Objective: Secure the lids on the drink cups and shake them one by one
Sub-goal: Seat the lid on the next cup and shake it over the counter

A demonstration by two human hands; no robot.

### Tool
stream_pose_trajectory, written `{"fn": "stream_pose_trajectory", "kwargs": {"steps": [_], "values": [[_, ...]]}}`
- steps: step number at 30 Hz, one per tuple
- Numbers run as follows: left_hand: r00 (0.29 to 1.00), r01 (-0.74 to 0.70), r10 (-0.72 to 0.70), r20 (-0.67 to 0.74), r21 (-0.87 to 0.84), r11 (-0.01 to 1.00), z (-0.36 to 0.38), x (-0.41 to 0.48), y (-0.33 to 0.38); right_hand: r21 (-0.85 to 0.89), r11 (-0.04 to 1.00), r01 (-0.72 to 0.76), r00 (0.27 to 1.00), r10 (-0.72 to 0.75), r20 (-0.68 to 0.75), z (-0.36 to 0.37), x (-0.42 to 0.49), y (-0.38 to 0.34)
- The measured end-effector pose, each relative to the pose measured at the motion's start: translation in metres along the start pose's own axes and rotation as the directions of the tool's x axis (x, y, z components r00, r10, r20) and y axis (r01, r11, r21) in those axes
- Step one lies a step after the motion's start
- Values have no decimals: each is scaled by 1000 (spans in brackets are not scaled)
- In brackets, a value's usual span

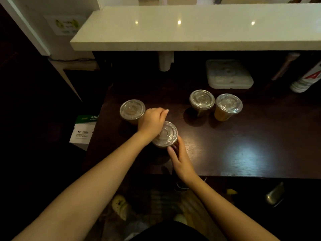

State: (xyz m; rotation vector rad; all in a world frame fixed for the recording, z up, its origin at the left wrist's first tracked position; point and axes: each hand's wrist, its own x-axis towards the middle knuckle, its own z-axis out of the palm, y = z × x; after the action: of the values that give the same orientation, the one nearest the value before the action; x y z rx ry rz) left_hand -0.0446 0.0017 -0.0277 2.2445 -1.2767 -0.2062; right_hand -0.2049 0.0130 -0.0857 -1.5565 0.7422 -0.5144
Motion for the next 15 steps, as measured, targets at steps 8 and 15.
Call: {"fn": "stream_pose_trajectory", "kwargs": {"steps": [8,15], "values": [[985,19,-74,158,327,945,17,-30,3,-263,959,102,993,-82,86,1,23,5],[986,25,-79,146,343,939,17,-28,2,-151,989,10,918,51,394,-1,57,5]]}}
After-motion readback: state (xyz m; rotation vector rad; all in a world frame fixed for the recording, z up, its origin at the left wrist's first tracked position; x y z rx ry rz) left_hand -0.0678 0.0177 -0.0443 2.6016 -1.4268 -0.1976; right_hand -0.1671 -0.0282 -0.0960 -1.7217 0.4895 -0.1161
